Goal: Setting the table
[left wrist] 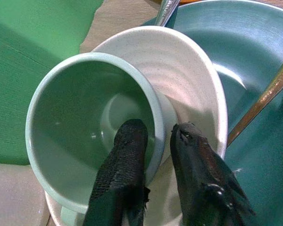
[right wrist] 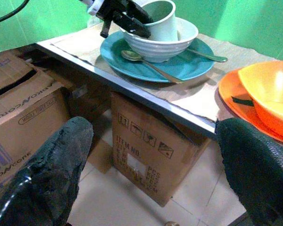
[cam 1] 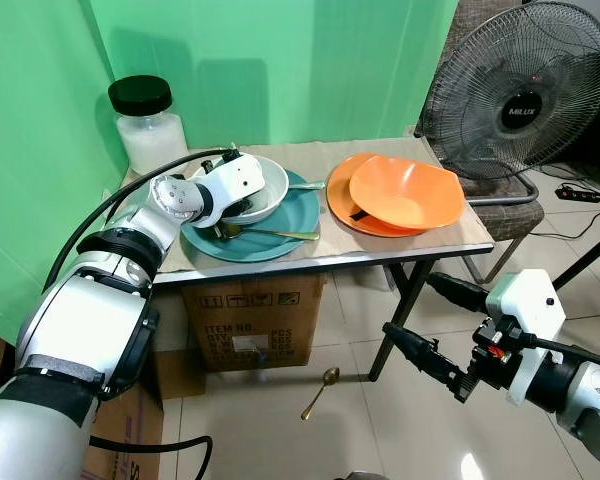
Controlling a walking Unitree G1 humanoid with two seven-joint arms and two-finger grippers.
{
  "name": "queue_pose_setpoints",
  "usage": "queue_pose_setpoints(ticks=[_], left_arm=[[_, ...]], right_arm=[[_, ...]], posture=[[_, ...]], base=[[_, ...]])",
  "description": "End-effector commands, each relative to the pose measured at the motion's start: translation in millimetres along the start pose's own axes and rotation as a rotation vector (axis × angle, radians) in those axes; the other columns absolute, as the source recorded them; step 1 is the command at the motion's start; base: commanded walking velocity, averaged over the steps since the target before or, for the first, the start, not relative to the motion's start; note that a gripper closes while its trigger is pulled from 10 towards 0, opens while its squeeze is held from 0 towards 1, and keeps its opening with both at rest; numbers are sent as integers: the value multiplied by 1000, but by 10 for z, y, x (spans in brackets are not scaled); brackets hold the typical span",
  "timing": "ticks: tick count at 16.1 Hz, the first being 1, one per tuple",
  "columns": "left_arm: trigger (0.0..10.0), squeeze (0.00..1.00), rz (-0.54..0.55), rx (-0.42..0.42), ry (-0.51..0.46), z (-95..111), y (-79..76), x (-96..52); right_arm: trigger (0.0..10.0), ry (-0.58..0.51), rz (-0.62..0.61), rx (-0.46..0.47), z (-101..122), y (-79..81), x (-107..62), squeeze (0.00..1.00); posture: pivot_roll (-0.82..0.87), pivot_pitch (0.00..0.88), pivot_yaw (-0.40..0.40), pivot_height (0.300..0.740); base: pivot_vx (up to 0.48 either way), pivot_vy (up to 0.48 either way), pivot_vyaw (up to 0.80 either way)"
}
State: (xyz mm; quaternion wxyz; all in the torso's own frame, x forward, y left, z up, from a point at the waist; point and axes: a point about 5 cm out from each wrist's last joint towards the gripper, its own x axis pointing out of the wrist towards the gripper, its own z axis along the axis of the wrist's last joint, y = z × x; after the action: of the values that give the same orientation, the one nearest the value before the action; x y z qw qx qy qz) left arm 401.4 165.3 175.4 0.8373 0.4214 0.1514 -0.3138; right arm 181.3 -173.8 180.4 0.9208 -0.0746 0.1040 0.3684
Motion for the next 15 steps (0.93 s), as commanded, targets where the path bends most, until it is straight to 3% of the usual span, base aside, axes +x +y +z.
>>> queue_pose_setpoints(ticks=[1,11,15], left_arm=[[0,0,-11,4,19,-34,16,-21],[0,0,25,63,59,-69,76,-56],[0,0,113,31,-42,95,281,-142]], right_arm=[[10000,4,22,-4,15,6,11,0],[10000,0,15,-12,18,-13,46,0],[10000,-26,-9,-12,30,-48,100,0]], posture=[[-337,0,-11,740],[-332,0,-7,740],[-280,0,-4,740]], base=[[0,0,0],[0,0,0],[0,0,0]])
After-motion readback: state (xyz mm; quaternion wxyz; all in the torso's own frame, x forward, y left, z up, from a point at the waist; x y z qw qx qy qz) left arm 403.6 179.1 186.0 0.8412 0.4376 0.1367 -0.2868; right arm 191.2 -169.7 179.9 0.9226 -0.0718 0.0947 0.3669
